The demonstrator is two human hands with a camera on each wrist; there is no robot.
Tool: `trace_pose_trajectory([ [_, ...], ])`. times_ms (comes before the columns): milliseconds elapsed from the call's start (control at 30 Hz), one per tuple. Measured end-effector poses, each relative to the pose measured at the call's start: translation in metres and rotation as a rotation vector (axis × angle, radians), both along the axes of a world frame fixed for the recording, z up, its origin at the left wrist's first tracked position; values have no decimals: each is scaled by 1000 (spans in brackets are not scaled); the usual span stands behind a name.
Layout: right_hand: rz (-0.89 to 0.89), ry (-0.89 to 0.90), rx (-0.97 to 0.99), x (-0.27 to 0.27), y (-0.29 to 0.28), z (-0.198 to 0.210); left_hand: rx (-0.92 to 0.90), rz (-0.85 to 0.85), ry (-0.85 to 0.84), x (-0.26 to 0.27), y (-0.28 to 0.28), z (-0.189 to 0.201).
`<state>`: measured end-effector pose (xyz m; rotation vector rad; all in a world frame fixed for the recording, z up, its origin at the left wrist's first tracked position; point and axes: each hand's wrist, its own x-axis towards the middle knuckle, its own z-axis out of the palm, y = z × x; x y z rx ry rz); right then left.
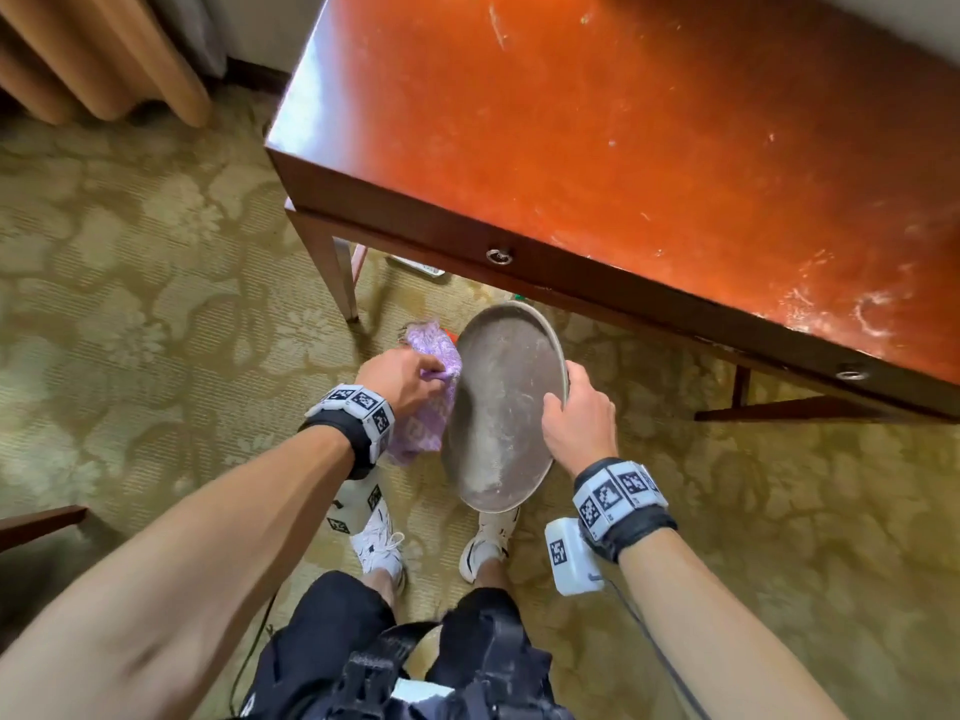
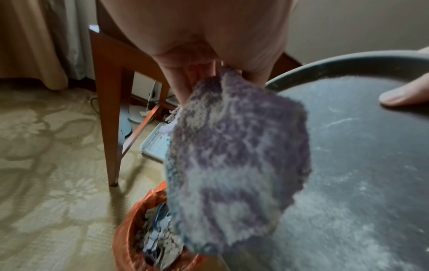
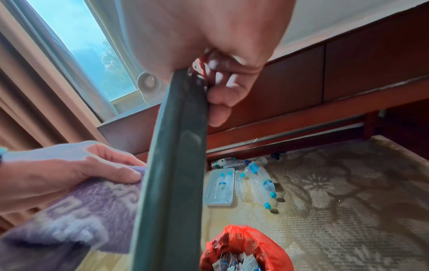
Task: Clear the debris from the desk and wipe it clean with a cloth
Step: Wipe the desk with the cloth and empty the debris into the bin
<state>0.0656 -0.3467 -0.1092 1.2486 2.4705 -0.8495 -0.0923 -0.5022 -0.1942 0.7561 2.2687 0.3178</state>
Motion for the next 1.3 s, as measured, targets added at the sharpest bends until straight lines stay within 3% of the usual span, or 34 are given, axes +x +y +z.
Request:
trace_pose_trajectory([
  [300,-91,157,-19,30,35,70,162,-113,122,-3,45,107],
  [567,-211,344,-45,65,115,107,237,-178,243,20,138,176],
  [900,-448,459,-80,128,252,127,312,-243,344,79,299,224],
  [1300,-941,634,-176,191,366,94,271,-478,319,115,460,229],
])
